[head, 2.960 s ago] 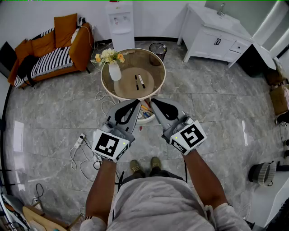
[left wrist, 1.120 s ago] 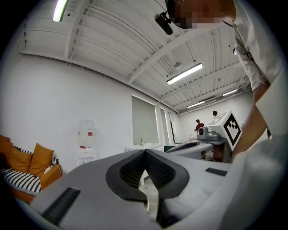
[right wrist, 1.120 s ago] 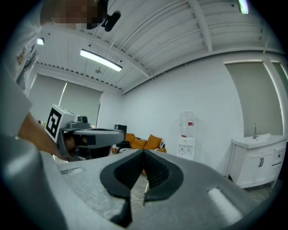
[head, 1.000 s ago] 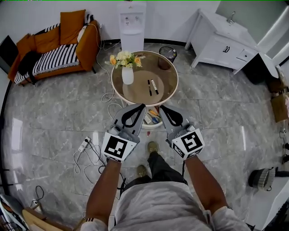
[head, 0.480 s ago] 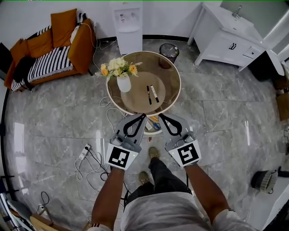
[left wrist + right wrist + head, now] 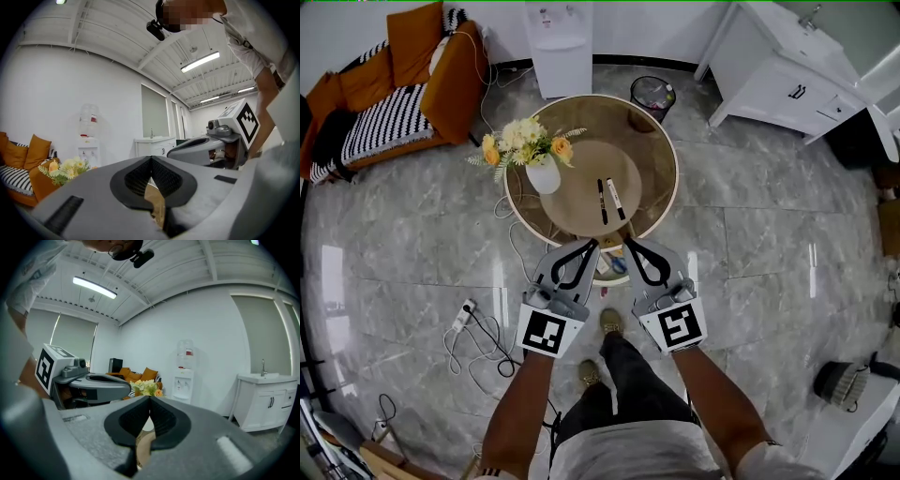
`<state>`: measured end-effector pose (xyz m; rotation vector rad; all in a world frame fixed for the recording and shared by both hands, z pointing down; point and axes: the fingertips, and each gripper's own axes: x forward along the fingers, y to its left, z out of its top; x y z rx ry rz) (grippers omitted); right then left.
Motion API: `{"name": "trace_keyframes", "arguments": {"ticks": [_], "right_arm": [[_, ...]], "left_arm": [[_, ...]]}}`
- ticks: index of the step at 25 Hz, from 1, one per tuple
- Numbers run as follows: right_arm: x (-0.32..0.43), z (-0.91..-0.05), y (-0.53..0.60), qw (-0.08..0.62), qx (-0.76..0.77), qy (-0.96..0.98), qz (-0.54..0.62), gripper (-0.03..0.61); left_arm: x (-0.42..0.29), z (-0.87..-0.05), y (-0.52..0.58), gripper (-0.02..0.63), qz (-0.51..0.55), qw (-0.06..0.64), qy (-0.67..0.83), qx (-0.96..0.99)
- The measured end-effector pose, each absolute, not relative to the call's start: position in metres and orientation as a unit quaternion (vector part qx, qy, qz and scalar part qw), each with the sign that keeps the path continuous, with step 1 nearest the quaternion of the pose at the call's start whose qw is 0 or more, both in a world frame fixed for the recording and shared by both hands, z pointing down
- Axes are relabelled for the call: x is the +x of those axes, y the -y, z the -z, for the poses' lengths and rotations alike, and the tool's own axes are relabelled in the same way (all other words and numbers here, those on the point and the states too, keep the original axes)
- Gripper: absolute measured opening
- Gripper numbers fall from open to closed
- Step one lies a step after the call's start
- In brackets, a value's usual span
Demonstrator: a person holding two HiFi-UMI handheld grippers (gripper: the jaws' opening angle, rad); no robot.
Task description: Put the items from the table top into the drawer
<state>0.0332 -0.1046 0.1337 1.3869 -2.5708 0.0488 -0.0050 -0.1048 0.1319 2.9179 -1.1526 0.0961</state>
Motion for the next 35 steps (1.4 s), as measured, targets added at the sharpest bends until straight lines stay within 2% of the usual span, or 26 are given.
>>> {"name": "trace_keyframes", "arguments": {"ticks": [6, 24, 35], "right_arm": [[0.045, -0.181, 0.134, 0.130, 0.475, 0.869, -0.039, 0.002], [0.072, -0.327, 0.202, 0.187, 0.476, 0.856, -0.079, 0.004], [0.077, -0.409, 0.238, 0.237, 0.483, 0.832, -0.131, 0.067]], "left_arm": [[0.008, -0.180, 0.135, 0.000, -0.038, 0.028, 0.371, 0.927], [0.034, -0.310, 0.202, 0.000, -0.087, 0.047, 0.384, 0.918], [0.037, -0.372, 0.222, 0.000, -0.119, 0.052, 0.378, 0.917]]}}
